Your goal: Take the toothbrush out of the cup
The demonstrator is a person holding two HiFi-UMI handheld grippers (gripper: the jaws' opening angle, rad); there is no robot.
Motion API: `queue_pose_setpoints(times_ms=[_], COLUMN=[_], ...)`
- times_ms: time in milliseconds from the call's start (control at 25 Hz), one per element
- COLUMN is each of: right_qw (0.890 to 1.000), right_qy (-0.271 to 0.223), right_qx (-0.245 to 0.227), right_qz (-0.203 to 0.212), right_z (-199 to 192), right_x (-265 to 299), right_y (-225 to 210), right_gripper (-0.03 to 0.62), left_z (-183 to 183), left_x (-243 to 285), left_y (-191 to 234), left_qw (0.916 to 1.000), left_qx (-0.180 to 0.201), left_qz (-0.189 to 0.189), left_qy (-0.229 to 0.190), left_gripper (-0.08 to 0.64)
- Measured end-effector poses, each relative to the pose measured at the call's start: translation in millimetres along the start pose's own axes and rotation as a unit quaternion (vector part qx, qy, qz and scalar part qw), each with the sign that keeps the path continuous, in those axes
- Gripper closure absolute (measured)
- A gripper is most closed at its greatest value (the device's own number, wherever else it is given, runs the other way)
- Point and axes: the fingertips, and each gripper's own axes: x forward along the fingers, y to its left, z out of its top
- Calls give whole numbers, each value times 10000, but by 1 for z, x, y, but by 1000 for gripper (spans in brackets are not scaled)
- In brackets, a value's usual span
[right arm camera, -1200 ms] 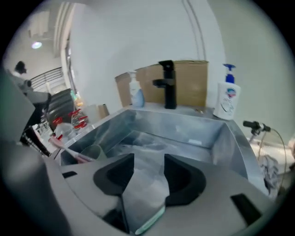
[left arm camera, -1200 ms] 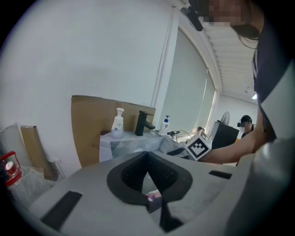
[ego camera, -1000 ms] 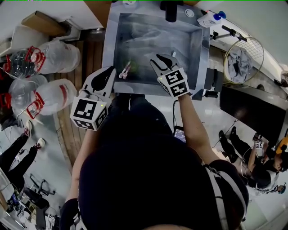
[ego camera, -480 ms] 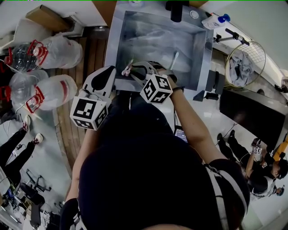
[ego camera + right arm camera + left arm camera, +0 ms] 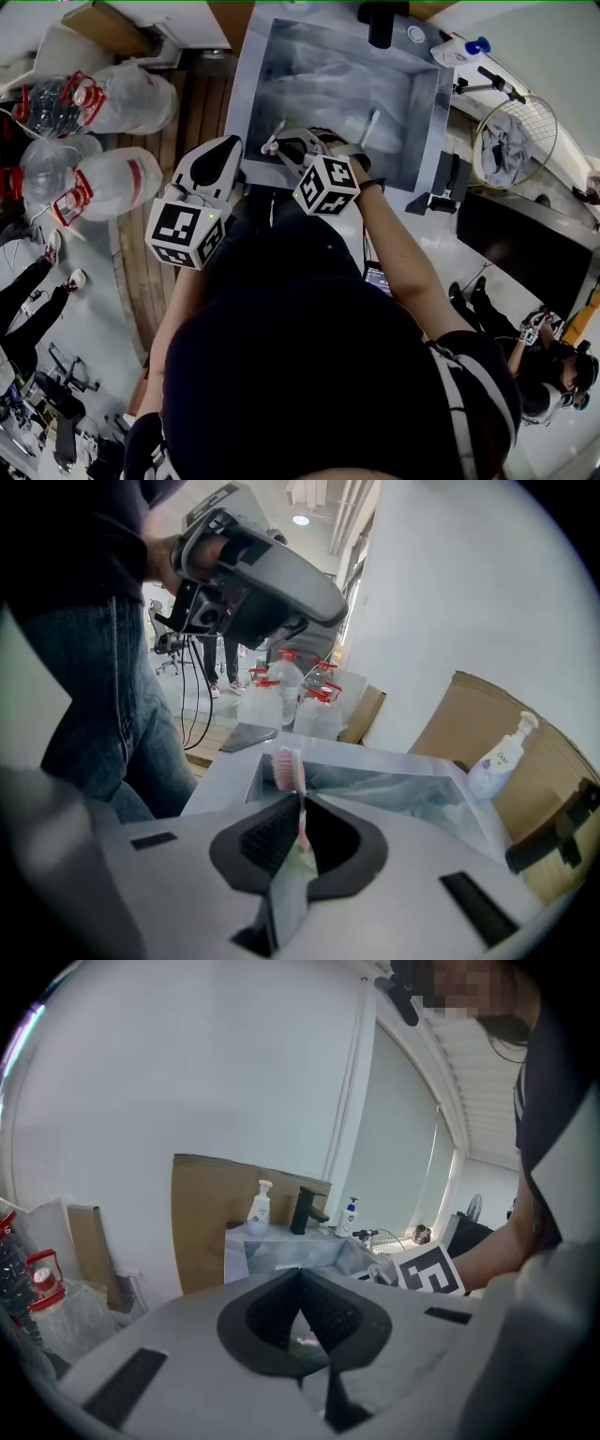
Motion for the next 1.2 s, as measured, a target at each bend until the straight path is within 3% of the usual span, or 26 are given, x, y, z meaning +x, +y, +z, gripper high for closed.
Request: queue_pose_setpoints(times_ms=[240,640,960,1200], right_qw=[9996,9910,9761,9574], right_qy=[-178,-661,-856,-613], right_qx=[140,936,1510,2181], right_qz=[-174,-692,-1309,-1791], right_z=[12,32,24,-19], right_x=[-17,-72,-123,-150], right_y=[-8,-39,-57,-69], right_gripper=[551,551,551,551], left_z=[2,10,18,22], left_x=[3,16,32,48], left_y=[-2,-10,-25,-42], left_qw=[10000,9993,9975,9950], left_qx=[28,90,216,327], left_qz=[-90,-356,-666,-944], left_qy=[-6,-27,-37,10], left_gripper=[538,538,538,538])
